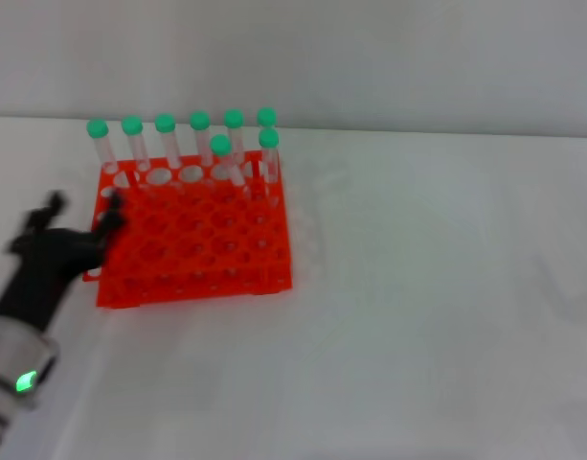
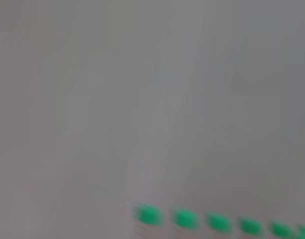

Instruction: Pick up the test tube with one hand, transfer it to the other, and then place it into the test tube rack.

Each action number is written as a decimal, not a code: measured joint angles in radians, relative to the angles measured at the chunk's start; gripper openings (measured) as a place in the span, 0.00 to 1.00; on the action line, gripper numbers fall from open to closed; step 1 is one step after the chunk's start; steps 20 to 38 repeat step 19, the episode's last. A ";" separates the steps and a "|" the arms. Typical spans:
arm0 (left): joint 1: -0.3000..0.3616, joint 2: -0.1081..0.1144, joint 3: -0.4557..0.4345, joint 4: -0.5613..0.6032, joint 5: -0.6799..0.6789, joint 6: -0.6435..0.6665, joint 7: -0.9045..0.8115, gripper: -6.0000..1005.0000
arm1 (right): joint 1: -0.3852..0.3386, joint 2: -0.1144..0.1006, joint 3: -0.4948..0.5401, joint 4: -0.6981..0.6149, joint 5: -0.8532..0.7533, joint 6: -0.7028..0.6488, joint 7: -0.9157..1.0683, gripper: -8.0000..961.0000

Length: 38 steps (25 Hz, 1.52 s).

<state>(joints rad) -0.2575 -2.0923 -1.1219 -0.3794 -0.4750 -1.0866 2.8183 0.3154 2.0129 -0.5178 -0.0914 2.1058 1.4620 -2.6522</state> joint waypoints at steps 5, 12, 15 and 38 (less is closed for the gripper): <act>0.045 -0.002 0.006 0.158 -0.207 -0.257 -0.050 0.80 | -0.006 0.000 0.001 0.016 0.087 -0.059 -0.014 0.91; 0.030 -0.002 0.008 0.238 -0.278 -0.289 -0.218 0.81 | -0.012 0.000 0.029 0.029 0.090 -0.066 -0.021 0.91; 0.008 -0.002 0.009 0.238 -0.273 -0.270 -0.220 0.81 | -0.007 0.000 0.029 0.036 0.090 -0.067 -0.022 0.91; -0.013 -0.001 0.010 0.235 -0.266 -0.233 -0.219 0.81 | -0.008 0.000 0.029 0.036 0.091 -0.068 -0.023 0.91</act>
